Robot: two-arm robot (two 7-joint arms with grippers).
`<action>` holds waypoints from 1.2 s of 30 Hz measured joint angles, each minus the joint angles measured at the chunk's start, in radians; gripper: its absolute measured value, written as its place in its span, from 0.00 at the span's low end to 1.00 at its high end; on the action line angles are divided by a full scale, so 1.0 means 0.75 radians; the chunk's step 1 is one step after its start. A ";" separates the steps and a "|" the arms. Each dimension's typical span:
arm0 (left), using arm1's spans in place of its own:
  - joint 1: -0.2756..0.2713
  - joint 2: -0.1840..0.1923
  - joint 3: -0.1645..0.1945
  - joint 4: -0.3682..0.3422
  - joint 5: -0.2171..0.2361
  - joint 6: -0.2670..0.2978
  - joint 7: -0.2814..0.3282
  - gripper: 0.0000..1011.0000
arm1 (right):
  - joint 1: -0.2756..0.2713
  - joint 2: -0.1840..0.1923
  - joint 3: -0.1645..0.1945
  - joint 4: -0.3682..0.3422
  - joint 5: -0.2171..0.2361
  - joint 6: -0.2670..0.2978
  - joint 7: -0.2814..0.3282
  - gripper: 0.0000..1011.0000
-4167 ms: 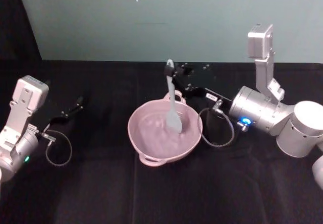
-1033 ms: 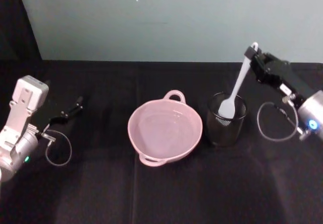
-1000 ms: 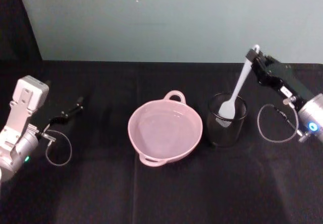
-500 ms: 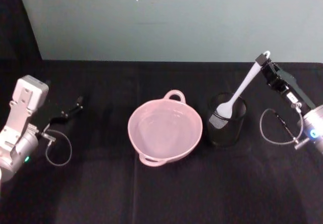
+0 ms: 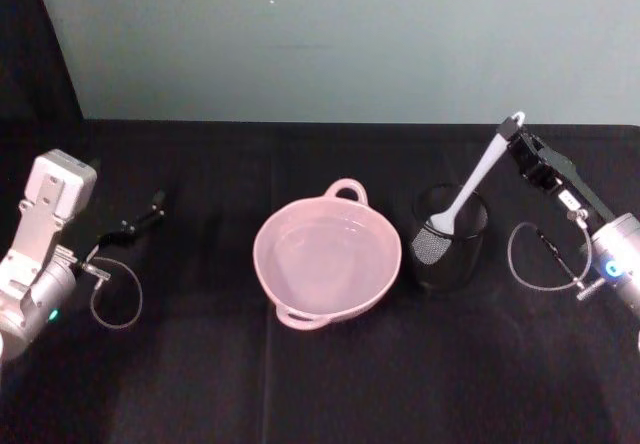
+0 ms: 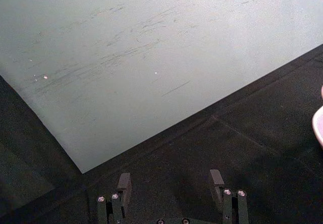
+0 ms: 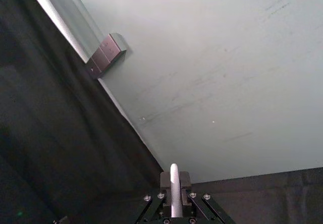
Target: Use the one hand to pick up the spoon and stir the clear water in the bowl.
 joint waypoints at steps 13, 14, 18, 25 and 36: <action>0.000 0.000 0.000 0.000 0.000 0.000 0.000 1.00 | 0.013 -0.004 -0.017 0.036 0.002 0.007 0.002 0.11; 0.000 0.000 0.000 0.000 0.000 0.000 0.000 1.00 | 0.013 -0.005 -0.017 0.038 0.006 0.007 0.002 0.11; 0.000 0.000 0.000 0.000 0.000 0.000 0.000 1.00 | 0.012 -0.005 -0.017 0.039 0.007 0.006 0.002 0.14; 0.000 0.000 0.000 0.000 0.000 0.000 0.000 1.00 | 0.001 -0.002 -0.011 0.031 0.006 -0.002 -0.012 0.33; 0.000 0.000 0.000 0.000 0.000 0.000 0.000 1.00 | -0.037 0.017 -0.004 0.003 -0.005 0.025 -0.075 0.69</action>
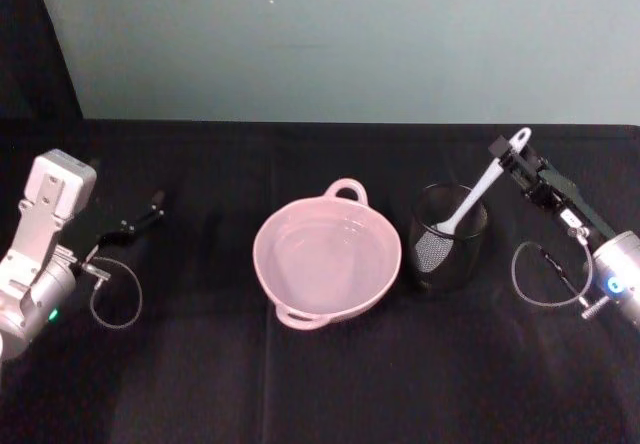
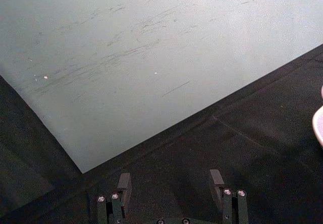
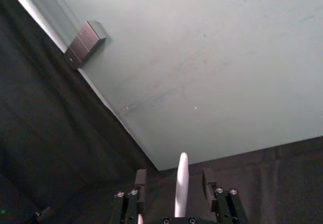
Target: Use the one hand to pick up the spoon and stir the clear water in the bowl.
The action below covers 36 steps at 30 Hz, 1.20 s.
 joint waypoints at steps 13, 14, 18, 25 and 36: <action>0.000 0.000 0.000 0.000 0.000 0.000 0.000 1.00 | -0.188 0.169 0.025 -0.360 -0.044 0.142 -0.215 0.99; 0.000 0.000 0.000 0.000 0.000 0.000 0.000 1.00 | -0.188 0.169 0.025 -0.360 -0.044 0.142 -0.215 0.99; 0.000 0.000 0.000 0.000 0.000 0.000 0.000 1.00 | -0.259 0.262 0.047 -0.462 -0.082 0.188 -0.289 0.99; 0.000 0.000 0.000 0.000 0.000 0.000 0.000 1.00 | -0.291 0.303 0.074 -0.440 -0.153 0.192 -0.345 0.99; 0.000 0.000 0.000 0.000 0.000 0.000 0.000 1.00 | -0.056 0.227 -0.051 -0.160 -0.435 0.094 -0.342 0.99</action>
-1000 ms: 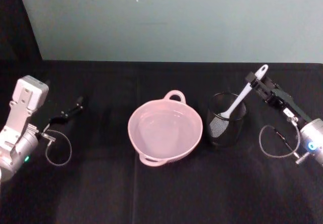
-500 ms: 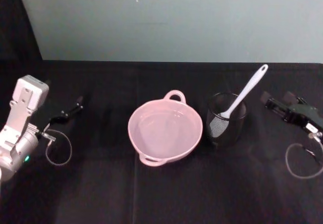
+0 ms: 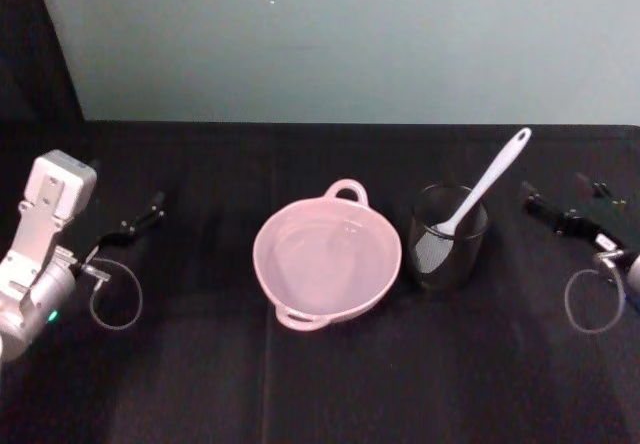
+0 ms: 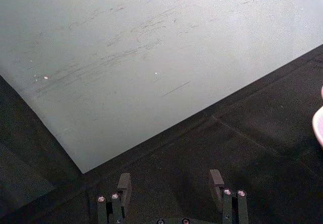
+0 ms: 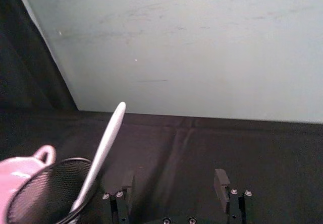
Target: Use the one hand to pick up the spoon and stir the clear water in the bowl.
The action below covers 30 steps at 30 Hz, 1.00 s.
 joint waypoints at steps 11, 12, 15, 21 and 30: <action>0.000 0.000 0.000 0.000 0.000 0.000 0.000 1.00 | 0.130 -0.048 -0.133 0.140 -0.326 -0.056 -0.098 0.99; 0.000 0.000 0.000 0.000 0.000 0.000 0.000 1.00 | 0.135 -0.048 -0.144 0.143 -0.359 -0.059 -0.107 0.99; 0.000 0.000 0.000 0.000 0.000 0.000 0.000 1.00 | 0.139 -0.047 -0.155 0.143 -0.401 -0.062 -0.121 0.99; 0.000 0.000 0.000 0.000 0.000 0.000 0.000 1.00 | 0.141 -0.045 -0.162 0.138 -0.431 -0.063 -0.134 0.99; 0.000 0.000 0.000 0.000 0.000 0.000 0.000 1.00 | 0.143 -0.047 -0.161 0.143 -0.423 -0.063 -0.133 0.99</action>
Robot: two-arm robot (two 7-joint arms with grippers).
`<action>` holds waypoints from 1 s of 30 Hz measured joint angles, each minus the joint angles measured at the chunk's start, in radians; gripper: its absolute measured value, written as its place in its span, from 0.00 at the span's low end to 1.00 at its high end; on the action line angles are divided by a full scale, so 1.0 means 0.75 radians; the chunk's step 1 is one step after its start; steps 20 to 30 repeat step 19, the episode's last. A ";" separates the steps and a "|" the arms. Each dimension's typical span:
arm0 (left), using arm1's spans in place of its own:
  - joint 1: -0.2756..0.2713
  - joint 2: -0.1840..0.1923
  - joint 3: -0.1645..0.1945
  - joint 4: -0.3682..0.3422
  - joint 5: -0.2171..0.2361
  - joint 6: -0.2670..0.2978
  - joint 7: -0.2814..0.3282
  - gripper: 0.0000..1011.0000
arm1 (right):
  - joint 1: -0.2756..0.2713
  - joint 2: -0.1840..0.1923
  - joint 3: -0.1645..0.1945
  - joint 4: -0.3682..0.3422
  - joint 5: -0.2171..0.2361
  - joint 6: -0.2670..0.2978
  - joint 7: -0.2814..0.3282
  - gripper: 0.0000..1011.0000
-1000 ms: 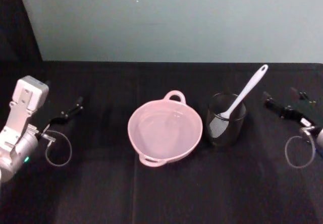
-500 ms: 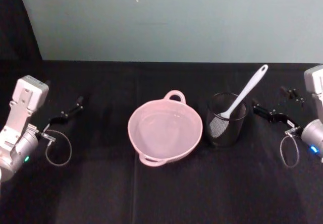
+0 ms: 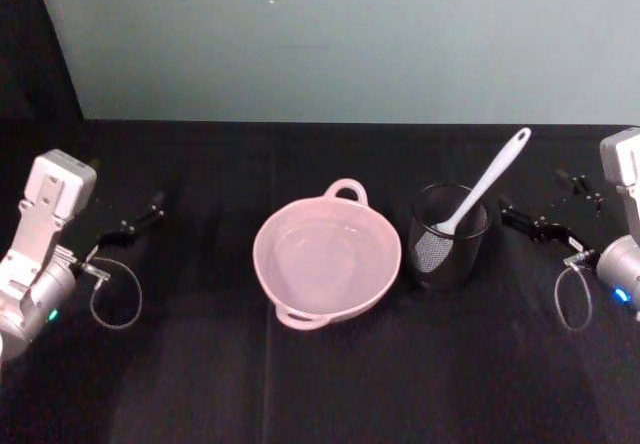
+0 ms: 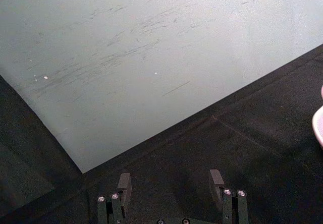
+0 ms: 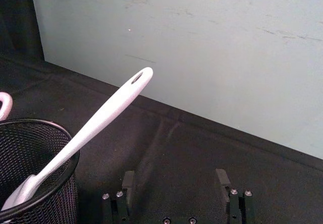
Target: Use the one hand to pick up the spoon and stir the clear water in the bowl.
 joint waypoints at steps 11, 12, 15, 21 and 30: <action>0.000 0.000 0.000 0.000 0.000 0.000 0.000 1.00 | 0.001 -0.001 0.001 0.002 0.004 -0.001 0.004 0.99; 0.000 0.000 0.000 0.000 0.000 0.000 0.000 1.00 | 0.002 -0.001 0.001 0.002 0.005 -0.001 0.004 0.99; 0.000 0.000 0.000 0.000 0.000 0.000 0.000 1.00 | 0.002 -0.002 0.002 0.003 0.005 -0.001 0.005 0.99; 0.000 0.000 0.000 0.000 0.000 0.000 0.000 1.00 | 0.002 -0.002 0.001 0.003 0.005 -0.002 0.006 0.99; 0.000 0.000 0.000 0.000 0.000 0.000 0.000 1.00 | 0.002 -0.002 0.001 0.003 0.005 -0.002 0.006 0.99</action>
